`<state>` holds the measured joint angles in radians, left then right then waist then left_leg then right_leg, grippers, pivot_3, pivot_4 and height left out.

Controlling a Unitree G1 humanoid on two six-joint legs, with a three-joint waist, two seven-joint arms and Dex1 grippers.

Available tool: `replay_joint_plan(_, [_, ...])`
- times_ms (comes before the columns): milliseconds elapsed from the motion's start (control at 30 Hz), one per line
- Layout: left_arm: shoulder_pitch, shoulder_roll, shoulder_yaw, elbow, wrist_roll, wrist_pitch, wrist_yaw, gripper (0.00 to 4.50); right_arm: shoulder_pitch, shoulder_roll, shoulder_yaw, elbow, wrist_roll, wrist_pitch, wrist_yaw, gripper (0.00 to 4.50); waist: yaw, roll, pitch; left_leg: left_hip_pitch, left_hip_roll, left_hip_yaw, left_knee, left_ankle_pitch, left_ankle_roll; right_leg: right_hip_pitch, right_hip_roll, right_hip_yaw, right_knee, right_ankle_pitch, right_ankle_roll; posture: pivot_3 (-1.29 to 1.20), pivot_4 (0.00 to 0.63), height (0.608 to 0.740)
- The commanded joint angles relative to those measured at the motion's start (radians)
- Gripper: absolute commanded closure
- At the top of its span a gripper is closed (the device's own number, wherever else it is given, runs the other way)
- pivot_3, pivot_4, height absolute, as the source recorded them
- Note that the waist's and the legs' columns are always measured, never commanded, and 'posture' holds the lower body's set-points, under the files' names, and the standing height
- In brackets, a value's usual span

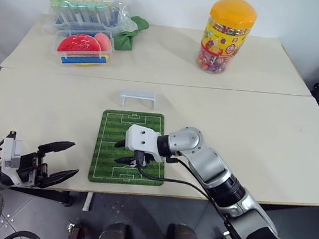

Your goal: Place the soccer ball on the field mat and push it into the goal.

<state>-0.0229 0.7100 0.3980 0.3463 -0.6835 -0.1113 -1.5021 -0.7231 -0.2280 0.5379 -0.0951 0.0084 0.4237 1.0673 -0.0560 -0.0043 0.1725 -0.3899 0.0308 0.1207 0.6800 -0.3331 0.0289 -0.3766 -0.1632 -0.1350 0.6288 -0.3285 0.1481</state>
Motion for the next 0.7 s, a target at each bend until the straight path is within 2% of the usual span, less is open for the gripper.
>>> replay_joint_plan(33, [0.02,0.014,0.005,-0.02,-0.021,0.008,-0.103,0.0,0.053,-0.039,0.016,-0.133,0.047,0.054,0.03,3.63,0.002,0.0,0.0,0.0,0.0,0.0,0.0,0.0,0.0,0.0,0.0,0.0,0.0,0.0,0.0,0.0,0.15,0.74])
replay_joint_plan(133, [0.044,0.023,0.004,-0.037,-0.034,0.022,-0.111,0.0,0.096,-0.093,0.039,-0.185,0.064,0.075,0.069,4.48,0.002,0.0,0.0,0.0,0.0,0.0,0.0,-0.001,0.0,0.0,0.0,0.0,0.0,0.0,0.0,0.0,0.15,0.74])
replay_joint_plan(233, [0.07,0.033,0.008,-0.045,-0.038,0.025,-0.112,0.0,0.131,-0.127,0.054,-0.221,0.083,0.103,0.084,4.48,0.002,0.0,0.0,0.0,0.0,0.0,0.0,-0.001,0.0,0.0,0.0,0.0,-0.001,0.0,0.0,0.0,0.15,0.74])
replay_joint_plan(400, [0.089,0.037,0.01,-0.061,-0.046,0.03,-0.11,0.0,0.154,-0.113,0.068,-0.175,0.072,0.103,0.049,4.48,0.001,0.0,0.0,0.0,0.0,0.001,0.0,-0.001,0.0,0.0,0.0,0.0,-0.001,0.0,0.0,0.0,0.15,0.74])
replay_joint_plan(567, [0.067,0.04,0.007,-0.055,-0.042,0.031,-0.103,0.0,0.111,-0.075,0.055,-0.025,0.041,0.037,0.003,4.48,0.001,0.0,0.0,0.0,0.0,0.001,0.0,-0.001,0.0,0.0,0.0,0.0,-0.001,0.0,0.0,0.0,0.15,0.74])
replay_joint_plan(700, [0.017,0.044,0.003,-0.02,-0.03,0.021,-0.1,0.0,0.011,-0.051,-0.02,0.163,0.012,-0.038,-0.073,4.48,0.0,0.0,0.0,0.0,0.0,0.001,0.0,-0.001,0.0,0.0,0.0,0.0,0.0,0.0,0.0,0.0,0.15,0.74])
